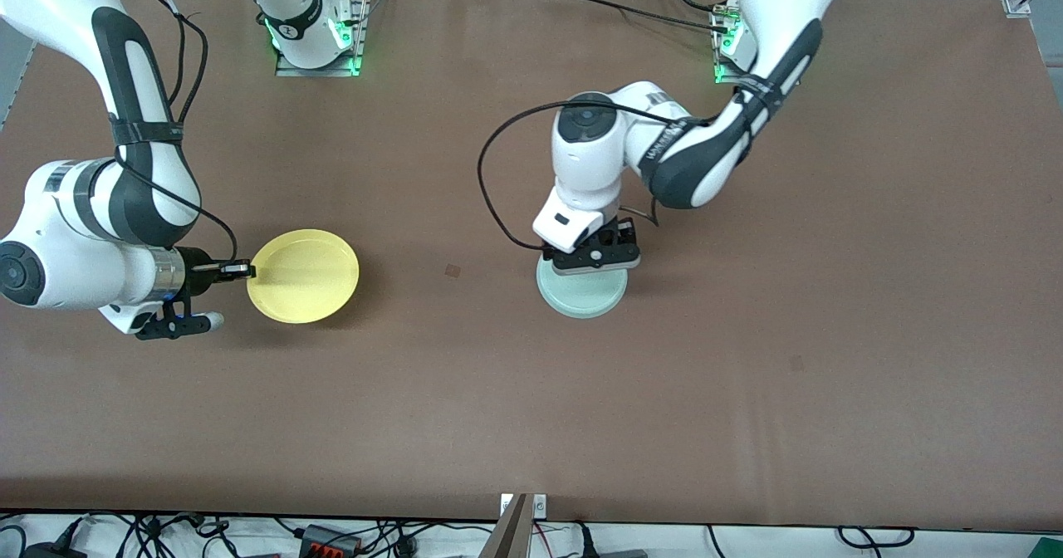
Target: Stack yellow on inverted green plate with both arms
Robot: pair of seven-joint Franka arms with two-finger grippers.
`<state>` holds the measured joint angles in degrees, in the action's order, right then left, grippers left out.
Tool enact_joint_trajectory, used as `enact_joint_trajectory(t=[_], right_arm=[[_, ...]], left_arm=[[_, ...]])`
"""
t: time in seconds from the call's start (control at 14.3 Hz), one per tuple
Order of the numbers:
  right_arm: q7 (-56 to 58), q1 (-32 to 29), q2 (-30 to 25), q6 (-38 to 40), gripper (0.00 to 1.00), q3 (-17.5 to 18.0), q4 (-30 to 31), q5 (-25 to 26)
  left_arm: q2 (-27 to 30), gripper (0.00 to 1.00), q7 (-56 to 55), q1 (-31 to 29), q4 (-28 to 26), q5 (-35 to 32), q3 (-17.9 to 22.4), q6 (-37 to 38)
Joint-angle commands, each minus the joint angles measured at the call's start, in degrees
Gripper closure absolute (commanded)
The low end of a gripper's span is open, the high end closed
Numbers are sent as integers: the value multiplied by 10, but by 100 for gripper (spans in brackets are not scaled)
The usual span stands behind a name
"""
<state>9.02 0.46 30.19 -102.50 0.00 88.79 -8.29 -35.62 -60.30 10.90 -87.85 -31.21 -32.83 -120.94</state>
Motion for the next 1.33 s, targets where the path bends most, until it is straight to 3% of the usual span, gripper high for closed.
enact_joint_trajectory(t=[0.0, 0.21, 0.56, 0.77, 0.91, 1.12, 1.26], right_arm=[[-1, 28, -16, 10, 100, 1, -2, 7], [-14, 73, -19, 11, 100, 1, -1, 0], [-115, 156, 2, -11, 100, 2, -18, -6], [-135, 203, 20, -24, 100, 1, -20, -80], [-158, 230, 33, -45, 100, 1, -24, -91], [-221, 264, 65, -79, 100, 2, -34, -146], [-246, 294, 80, -121, 100, 1, -35, -190]], left_arm=[[13, 0, 93, -110, -4, 5, -70, 5], [25, 0, 148, -203, 2, 5, -121, 74], [29, 0, 249, -397, 2, 6, -256, 198], [28, 0, 314, -502, 2, 20, -332, 226], [29, 0, 318, -550, 4, 19, -371, 270], [29, 0, 332, -594, 7, 16, -397, 301], [30, 0, 343, -604, 41, 16, -402, 314]])
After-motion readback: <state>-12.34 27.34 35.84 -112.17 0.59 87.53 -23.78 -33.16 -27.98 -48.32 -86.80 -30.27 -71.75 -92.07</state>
